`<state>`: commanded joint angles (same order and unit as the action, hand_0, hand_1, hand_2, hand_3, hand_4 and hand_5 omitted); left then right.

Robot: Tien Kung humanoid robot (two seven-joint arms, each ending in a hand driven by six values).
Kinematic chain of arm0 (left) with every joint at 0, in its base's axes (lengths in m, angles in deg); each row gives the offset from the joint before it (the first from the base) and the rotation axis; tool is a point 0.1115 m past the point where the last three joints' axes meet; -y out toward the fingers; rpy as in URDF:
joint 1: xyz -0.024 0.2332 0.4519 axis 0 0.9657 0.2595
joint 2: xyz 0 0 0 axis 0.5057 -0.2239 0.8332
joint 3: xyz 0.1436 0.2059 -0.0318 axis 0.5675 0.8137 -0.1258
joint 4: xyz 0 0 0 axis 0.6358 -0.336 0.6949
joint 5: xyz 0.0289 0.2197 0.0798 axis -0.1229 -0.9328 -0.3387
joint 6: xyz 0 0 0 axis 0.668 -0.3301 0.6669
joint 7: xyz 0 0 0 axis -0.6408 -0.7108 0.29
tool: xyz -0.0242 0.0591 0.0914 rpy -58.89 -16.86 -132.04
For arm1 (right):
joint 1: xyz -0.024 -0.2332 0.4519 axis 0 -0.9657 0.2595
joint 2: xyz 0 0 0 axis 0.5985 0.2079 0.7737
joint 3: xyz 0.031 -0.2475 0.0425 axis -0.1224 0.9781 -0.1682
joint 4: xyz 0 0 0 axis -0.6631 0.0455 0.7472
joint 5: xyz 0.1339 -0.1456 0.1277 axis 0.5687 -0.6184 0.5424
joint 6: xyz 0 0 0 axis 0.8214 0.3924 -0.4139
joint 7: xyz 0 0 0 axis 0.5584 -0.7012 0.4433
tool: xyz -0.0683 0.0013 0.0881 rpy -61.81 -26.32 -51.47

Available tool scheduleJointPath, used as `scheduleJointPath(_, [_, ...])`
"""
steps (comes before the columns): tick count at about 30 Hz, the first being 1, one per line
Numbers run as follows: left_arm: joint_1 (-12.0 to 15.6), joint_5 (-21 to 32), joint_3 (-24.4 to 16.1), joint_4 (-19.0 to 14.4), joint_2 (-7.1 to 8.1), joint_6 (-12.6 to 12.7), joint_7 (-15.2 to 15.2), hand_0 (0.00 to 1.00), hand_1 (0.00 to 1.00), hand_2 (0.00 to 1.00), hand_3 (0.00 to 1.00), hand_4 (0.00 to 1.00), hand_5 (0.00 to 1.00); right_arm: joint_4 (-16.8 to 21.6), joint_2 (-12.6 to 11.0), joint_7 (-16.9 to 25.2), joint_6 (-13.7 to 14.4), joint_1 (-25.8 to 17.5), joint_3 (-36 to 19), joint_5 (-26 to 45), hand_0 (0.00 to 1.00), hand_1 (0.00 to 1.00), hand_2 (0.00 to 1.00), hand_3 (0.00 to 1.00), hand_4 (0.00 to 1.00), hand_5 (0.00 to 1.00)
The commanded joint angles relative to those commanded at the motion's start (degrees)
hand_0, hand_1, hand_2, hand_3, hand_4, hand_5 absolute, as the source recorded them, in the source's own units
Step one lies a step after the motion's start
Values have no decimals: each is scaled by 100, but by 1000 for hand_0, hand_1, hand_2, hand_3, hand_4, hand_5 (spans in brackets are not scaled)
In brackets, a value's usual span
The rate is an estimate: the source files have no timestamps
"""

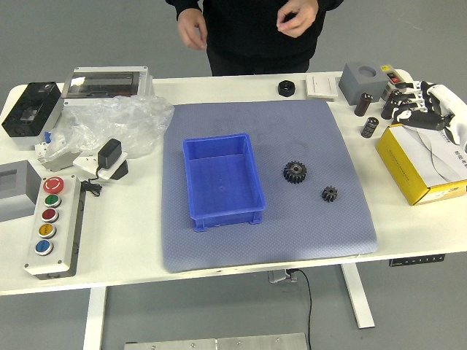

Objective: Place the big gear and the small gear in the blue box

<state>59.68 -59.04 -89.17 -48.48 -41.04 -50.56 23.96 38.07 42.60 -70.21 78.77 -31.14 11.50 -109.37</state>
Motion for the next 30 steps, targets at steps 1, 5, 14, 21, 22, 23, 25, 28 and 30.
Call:
scheduleJointPath(1, [0, 0, 0, 0, 0, 0, 0, 833, 861, 866, 891, 735, 311, 9, 0, -11, -7, -1, 4, -25, 701, 716, 813, 834, 696, 149])
scheduleJointPath(5, [2, 3, 4, 0, 0, -1, 1, 834, 861, 865, 891, 734, 306, 179, -6, -240, -188, -15, 105, -611, 705, 756, 873, 932, 700, 126])
scheduleJointPath(14, [0, 0, 2, 0, -4, -2, 0, 833, 861, 863, 888, 731, 301, 441, 20, -660, -577, -35, 370, -1785, 834, 959, 998, 998, 741, 105])
scheduleJointPath(21, [-3, -12, -5, 0, -6, -2, -5, 833, 860, 862, 887, 731, 299, 613, 30, -748, -670, -46, 544, -2210, 810, 987, 998, 998, 759, 96])
scheduleJointPath(22, [-2, -11, -4, 0, -7, -2, -5, 833, 860, 862, 887, 731, 299, 632, 32, -739, -659, -49, 569, -2225, 810, 987, 998, 998, 759, 96])
scheduleJointPath(23, [-2, -11, -3, 0, -6, -2, -5, 833, 860, 862, 887, 731, 299, 647, 34, -717, -639, -52, 600, -2231, 810, 987, 998, 998, 759, 96])
scheduleJointPath(25, [-1, -14, -6, 0, -6, -2, -3, 833, 860, 862, 887, 731, 299, 675, 38, -656, -576, -62, 670, -2239, 810, 987, 998, 998, 759, 96])
scheduleJointPath(28, [-3, -13, -6, 0, -6, -3, -4, 833, 860, 862, 886, 730, 297, 716, 57, -561, -454, -89, 781, -2263, 792, 821, 825, 798, 743, 106])
scheduleJointPath(30, [-5, -13, -6, 0, -6, -3, -6, 833, 860, 862, 886, 730, 297, 752, 67, -534, -402, -106, 865, -2295, 792, 821, 825, 798, 743, 106])
